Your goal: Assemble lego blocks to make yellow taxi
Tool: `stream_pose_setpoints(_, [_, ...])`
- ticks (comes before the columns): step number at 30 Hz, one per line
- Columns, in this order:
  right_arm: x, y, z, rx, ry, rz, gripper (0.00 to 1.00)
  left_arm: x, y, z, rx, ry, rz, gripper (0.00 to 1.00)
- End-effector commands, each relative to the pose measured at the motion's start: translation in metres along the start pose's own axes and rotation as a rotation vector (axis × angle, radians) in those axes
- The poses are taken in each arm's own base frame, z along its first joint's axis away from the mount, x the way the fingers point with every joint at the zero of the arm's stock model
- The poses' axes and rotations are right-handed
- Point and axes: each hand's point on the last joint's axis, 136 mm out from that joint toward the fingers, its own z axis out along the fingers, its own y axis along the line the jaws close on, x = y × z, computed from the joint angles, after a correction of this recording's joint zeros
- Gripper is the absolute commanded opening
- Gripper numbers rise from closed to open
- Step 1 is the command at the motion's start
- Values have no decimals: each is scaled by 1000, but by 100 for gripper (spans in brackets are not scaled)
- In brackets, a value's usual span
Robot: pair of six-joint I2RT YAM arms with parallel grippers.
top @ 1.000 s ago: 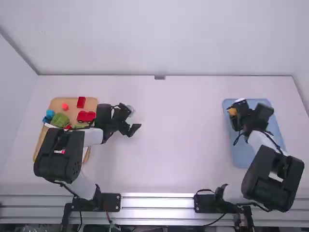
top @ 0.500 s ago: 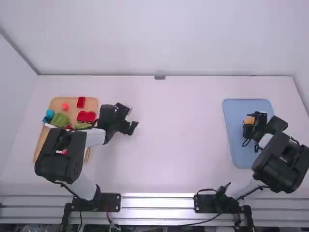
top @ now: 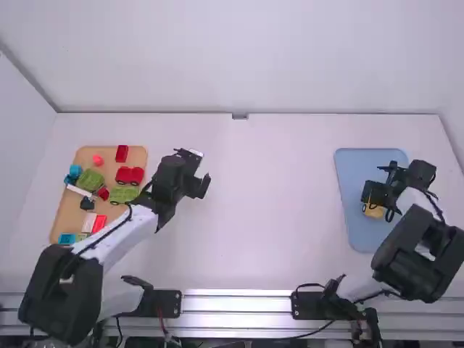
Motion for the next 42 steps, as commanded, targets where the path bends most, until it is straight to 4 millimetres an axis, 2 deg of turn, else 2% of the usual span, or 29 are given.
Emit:
stream_pose_setpoints(1, [-38,6,-42,45,-112,-7,98,-31,5,-25,-3,-93,-16,99])
stream_pose_setpoints(3, [-45,27,-65,25,-147,-55,98,-41,2,-42,21,-132,-14,99])
stream_pose_setpoints(4, [-51,49,-86,5,-191,-105,98,-48,6,-58,11,-165,-18,99])
stream_pose_setpoints(5, [-52,51,-88,2,-196,-111,98,-49,6,-59,10,-169,-18,99])
stream_pose_setpoints(7, [-59,84,-120,-35,-274,-190,98,-60,13,-81,-5,-223,-26,99])
stream_pose_setpoints(8, [-61,94,-130,-48,-300,-215,98,-63,14,-88,-9,-239,-28,99])
stream_pose_setpoints(10, [-62,116,-149,-79,-351,-267,98,-68,17,-101,-14,-272,-30,99])
stream_pose_setpoints(12, [-62,150,-178,-137,-431,-350,98,-76,21,-121,-29,-323,-35,99])
stream_pose_setpoints(13, [-62,155,-181,-145,-441,-361,98,-77,21,-123,-30,-329,-36,99])
stream_pose_setpoints(15, [-59,177,-199,-188,-494,-411,98,-80,24,-136,-34,-365,-45,99])
stream_pose_setpoints(21, [-56,174,-205,-168,-553,-345,91,-69,32,-141,-24,-403,-128,92])
stream_pose_setpoints(25, [-52,173,-211,-189,-615,-271,84,-45,50,-142,-79,-396,-230,84])
stream_pose_setpoints(26, [-52,172,-211,-191,-619,-266,84,-43,51,-142,-83,-396,-232,84])
stream_pose_setpoints(33, [-45,169,-221,-233,-725,-153,72,0,77,-143,-204,-382,-283,71])
stream_pose_setpoints(42, [-31,164,-235,-250,-925,-133,52,52,65,-130,-214,-381,-288,50])
